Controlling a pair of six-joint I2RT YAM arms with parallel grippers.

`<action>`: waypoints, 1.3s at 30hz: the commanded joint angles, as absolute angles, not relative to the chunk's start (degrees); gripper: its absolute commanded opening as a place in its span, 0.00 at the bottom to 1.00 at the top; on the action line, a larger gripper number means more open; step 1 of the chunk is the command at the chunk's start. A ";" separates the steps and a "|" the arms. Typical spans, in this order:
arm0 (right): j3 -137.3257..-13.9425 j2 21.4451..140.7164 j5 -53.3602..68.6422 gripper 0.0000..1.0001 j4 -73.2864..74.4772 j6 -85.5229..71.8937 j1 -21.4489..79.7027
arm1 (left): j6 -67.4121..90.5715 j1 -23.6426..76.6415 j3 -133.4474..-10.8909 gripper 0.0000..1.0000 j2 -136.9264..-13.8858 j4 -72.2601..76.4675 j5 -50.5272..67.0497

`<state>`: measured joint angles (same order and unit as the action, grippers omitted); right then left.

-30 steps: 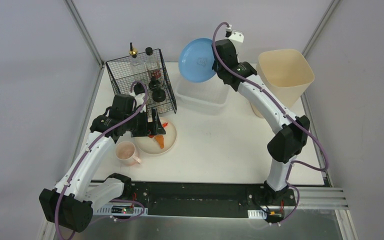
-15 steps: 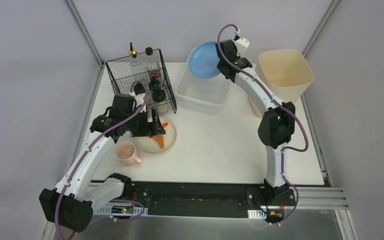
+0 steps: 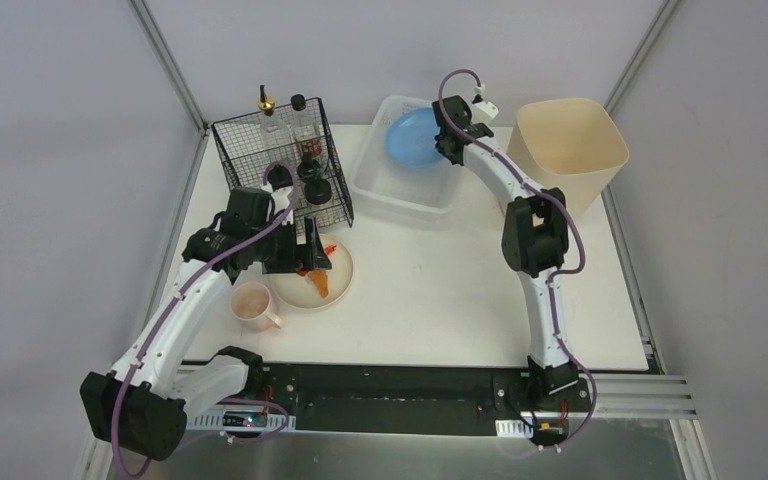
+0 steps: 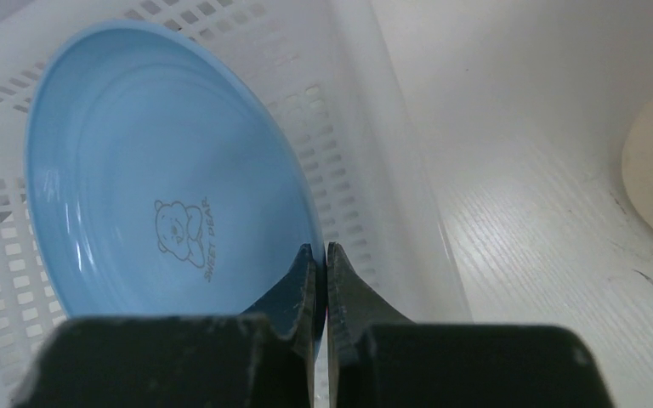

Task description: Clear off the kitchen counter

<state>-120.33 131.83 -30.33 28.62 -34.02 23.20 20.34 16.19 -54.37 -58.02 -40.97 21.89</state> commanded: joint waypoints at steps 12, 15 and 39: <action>-129.70 139.97 -26.37 0.33 29.13 -41.70 21.01 | 19.56 16.78 -54.24 0.85 -58.79 -41.22 20.79; -129.57 140.18 -25.97 0.49 28.97 -41.84 20.99 | 19.51 16.79 -54.25 0.85 -58.97 -41.22 20.74; -115.65 118.85 -22.78 0.64 32.96 -33.20 24.98 | 19.52 16.79 -54.30 0.85 -59.07 -41.72 19.08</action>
<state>-118.04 127.26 -23.05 31.18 -36.40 23.68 20.29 16.21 -54.37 -58.94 -41.01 20.29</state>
